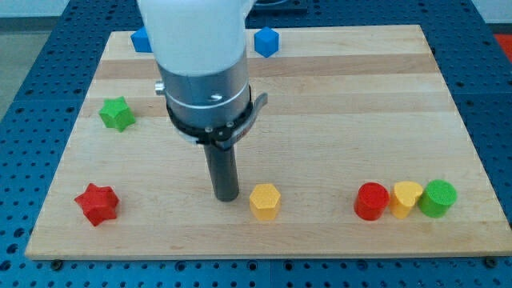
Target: Push the yellow hexagon towards the red circle
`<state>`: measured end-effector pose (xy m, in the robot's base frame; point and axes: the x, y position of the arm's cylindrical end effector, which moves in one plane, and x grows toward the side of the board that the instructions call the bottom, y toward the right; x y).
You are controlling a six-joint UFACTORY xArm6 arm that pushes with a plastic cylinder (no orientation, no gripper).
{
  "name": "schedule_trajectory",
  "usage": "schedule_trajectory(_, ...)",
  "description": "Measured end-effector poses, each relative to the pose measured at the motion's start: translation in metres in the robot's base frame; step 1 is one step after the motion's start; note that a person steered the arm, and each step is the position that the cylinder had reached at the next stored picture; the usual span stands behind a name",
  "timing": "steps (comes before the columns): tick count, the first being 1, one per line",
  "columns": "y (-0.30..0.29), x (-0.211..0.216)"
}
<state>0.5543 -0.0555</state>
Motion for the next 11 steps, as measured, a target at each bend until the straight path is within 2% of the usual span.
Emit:
schedule_trajectory(2,0.009,0.013)
schedule_trajectory(5,0.066,0.013)
schedule_trajectory(11,0.105,0.01)
